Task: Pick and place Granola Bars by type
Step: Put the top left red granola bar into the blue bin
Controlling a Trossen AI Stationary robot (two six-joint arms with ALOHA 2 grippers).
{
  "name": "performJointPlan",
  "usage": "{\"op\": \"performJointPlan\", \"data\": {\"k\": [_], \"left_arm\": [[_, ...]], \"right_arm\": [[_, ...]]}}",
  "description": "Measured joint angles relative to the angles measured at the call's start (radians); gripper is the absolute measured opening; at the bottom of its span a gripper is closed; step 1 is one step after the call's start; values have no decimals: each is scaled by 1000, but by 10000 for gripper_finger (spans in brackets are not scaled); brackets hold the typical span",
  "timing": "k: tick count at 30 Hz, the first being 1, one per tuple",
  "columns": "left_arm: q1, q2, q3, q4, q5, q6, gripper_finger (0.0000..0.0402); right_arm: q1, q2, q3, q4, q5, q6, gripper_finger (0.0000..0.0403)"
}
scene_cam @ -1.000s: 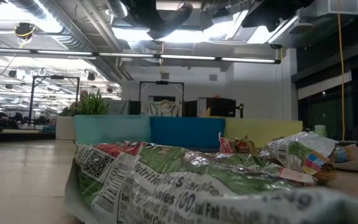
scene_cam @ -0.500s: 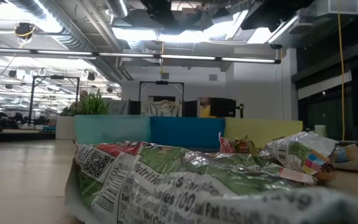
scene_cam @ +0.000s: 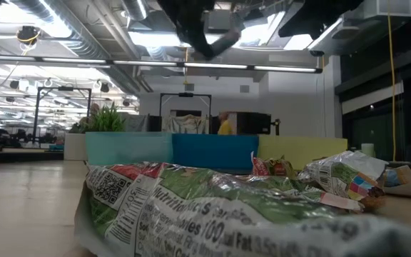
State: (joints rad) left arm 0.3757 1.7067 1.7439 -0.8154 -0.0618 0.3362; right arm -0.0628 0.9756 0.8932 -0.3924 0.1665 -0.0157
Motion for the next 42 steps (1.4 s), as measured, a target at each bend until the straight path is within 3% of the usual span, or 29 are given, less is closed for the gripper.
{"op": "performJointPlan", "data": {"k": [7,15,27,42], "left_arm": [[41,127,-1,13,84,0,19],[73,229,-1,37,90,-19,19],[69,274,-5,37,139,-44,19],[64,283,-228,176,145,-64,19]], "right_arm": [[0,0,0,-16,-2,16,34],[0,0,0,-43,-2,12,34],[0,0,0,-60,-2,9,34],[0,0,0,-66,-2,-1,34]]}}
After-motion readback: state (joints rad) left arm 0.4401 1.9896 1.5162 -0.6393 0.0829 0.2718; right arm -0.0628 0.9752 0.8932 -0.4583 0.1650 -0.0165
